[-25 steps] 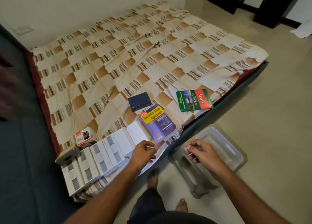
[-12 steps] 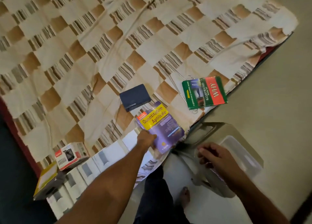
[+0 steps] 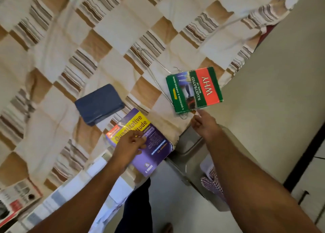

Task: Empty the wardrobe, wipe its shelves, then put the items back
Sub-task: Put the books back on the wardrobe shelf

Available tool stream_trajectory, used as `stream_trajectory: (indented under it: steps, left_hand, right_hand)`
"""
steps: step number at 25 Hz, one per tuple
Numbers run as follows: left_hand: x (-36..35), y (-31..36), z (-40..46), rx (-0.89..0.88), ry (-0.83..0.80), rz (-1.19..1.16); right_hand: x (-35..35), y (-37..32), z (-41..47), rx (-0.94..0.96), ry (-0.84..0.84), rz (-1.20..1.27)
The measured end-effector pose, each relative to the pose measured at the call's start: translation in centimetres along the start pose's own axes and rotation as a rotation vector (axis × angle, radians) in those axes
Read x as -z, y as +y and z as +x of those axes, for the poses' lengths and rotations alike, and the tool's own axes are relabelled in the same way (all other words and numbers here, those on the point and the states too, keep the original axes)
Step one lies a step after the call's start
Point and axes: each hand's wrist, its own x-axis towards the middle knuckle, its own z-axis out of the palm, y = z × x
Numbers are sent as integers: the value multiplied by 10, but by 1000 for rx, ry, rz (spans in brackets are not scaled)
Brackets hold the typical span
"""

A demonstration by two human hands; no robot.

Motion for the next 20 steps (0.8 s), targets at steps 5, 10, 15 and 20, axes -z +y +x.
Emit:
stream_trajectory:
  steps: [5, 10, 15, 20]
  left_hand:
    - [24, 3, -10, -71, -27, 28]
    - [37, 9, -19, -100, -36, 68]
    - [-1, 52, -48, -87, -157, -36]
    - [-71, 102, -138, -106, -426, -308]
  right_hand:
    - [-22, -10, 79, -10, 28, 203]
    - [-26, -24, 66, 62, 0, 287]
    - [-1, -30, -58, 124, -189, 317]
    - [100, 39, -208, 227, -319, 377]
